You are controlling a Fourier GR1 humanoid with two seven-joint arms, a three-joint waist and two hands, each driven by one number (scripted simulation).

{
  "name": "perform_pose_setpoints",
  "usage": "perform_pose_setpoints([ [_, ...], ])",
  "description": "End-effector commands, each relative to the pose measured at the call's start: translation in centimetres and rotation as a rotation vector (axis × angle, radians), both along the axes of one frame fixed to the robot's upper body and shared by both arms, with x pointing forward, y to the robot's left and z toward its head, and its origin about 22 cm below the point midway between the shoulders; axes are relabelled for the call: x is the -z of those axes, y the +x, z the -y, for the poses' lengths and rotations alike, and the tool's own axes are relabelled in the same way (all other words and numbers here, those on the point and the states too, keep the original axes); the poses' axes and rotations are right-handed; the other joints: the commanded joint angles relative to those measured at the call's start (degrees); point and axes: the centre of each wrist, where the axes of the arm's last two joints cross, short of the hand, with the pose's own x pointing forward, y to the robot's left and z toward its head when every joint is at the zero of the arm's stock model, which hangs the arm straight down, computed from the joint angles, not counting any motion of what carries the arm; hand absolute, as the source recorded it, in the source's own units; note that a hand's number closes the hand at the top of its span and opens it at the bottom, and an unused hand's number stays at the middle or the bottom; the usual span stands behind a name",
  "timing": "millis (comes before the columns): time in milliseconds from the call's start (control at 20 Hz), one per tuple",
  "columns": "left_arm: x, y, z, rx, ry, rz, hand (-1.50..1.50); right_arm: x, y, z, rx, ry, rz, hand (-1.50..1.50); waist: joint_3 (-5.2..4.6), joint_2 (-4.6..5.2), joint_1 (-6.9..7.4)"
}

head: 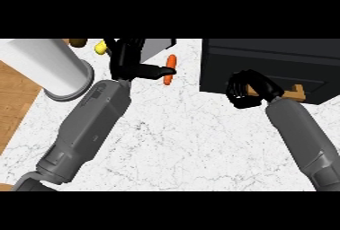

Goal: Pick up the cup, place it into the drawer and close the drawer

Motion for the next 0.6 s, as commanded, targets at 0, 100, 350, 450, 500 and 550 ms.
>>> perform_pose_setpoints([
  [0, 0.4, -0.4, -2.2, 0.006, 0.006, 0.009, -1.5, -3.3, 2.0, 2.7, 0.083, 0.043, 0.095, 1.5, -0.1, 0.27, 1.68],
  [100, 0.6, -0.5, -2.3, 0.039, 0.012, -0.006, -1.5, -5.0, 2.8, 3.0, 0.139, 0.053, 0.118, 1.5, -0.11, 0.66, 2.37],
  [350, 0.2, -0.5, -3.4, 0.039, 0.007, 0.001, -1.5, -7.3, 3.5, 3.8, 0.175, 0.108, 0.125, 1.5, -0.18, 0.51, 3.24],
  [450, 1.3, -1.0, -2.8, 0.053, 0.002, -0.007, -1.5, -7.7, 3.5, 4.2, 0.168, 0.101, 0.125, 1.5, -0.17, 1.14, 4.34],
  [500, 0.9, -1.0, -2.4, 0.075, 0.02, 0.003, -1.5, -7.9, 3.6, 4.0, 0.17, 0.121, 0.113, 1.5, -0.15, 1.15, 4.37],
  [550, 1.5, -1.1, -3.0, 0.059, 0.01, -0.01, -1.5, -8.3, 3.6, 4.2, 0.168, 0.126, 0.13, 1.5, -0.2, 1.24, 3.9],
])
